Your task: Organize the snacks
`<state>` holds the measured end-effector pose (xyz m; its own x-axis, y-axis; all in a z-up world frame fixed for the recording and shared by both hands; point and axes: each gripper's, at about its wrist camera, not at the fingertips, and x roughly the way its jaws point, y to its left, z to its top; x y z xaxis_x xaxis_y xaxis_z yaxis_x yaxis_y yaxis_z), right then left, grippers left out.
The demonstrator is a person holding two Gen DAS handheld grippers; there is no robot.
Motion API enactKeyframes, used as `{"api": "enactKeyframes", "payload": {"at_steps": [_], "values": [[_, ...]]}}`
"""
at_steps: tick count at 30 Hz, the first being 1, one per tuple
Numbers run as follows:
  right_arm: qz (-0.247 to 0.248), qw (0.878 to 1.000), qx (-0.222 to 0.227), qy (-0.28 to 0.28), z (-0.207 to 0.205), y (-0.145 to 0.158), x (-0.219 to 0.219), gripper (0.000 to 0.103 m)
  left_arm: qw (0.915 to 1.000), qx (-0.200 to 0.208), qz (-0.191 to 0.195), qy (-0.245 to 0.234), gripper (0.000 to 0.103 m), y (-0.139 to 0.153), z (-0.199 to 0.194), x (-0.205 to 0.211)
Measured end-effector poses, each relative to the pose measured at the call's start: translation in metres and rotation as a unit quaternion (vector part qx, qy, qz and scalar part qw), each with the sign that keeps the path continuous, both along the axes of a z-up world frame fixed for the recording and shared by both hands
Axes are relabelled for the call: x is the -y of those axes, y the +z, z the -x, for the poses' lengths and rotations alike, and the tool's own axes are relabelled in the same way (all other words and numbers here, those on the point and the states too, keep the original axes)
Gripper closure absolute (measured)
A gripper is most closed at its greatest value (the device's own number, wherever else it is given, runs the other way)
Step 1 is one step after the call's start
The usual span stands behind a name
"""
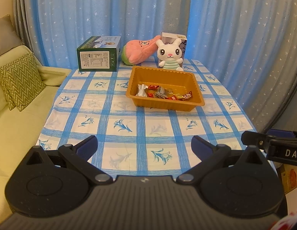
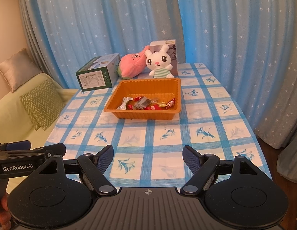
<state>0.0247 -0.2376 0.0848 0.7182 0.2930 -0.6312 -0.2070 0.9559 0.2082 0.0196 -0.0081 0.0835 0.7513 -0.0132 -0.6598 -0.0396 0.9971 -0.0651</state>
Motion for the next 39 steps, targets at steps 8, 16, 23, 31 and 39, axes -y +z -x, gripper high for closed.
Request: {"api": "enactKeyframes", "payload": {"at_steps": [8, 16, 23, 31, 39], "values": [[0.000, 1.000, 0.000, -0.001, -0.0010, -0.0003, 0.0010, 0.024, 1.0000, 0.000, 0.001, -0.001, 0.000, -0.0003, -0.0009, 0.0008], [0.000, 1.000, 0.001, 0.000, -0.0021, 0.0009, 0.0024, 0.024, 1.0000, 0.000, 0.001, -0.001, 0.000, -0.0006, -0.0004, 0.0002], [0.001, 1.000, 0.001, 0.000, -0.0026, 0.0016, 0.0025, 0.024, 1.0000, 0.000, 0.001, -0.001, 0.000, -0.0007, -0.0007, -0.0001], [0.001, 1.000, 0.000, -0.001, -0.0024, 0.0015, 0.0023, 0.024, 1.0000, 0.000, 0.001, -0.002, 0.000, -0.0008, -0.0014, 0.0005], [0.001, 1.000, 0.000, -0.001, -0.0025, 0.0005, 0.0032, 0.024, 1.0000, -0.001, 0.001, -0.002, 0.000, -0.0008, -0.0010, 0.0000]]}}
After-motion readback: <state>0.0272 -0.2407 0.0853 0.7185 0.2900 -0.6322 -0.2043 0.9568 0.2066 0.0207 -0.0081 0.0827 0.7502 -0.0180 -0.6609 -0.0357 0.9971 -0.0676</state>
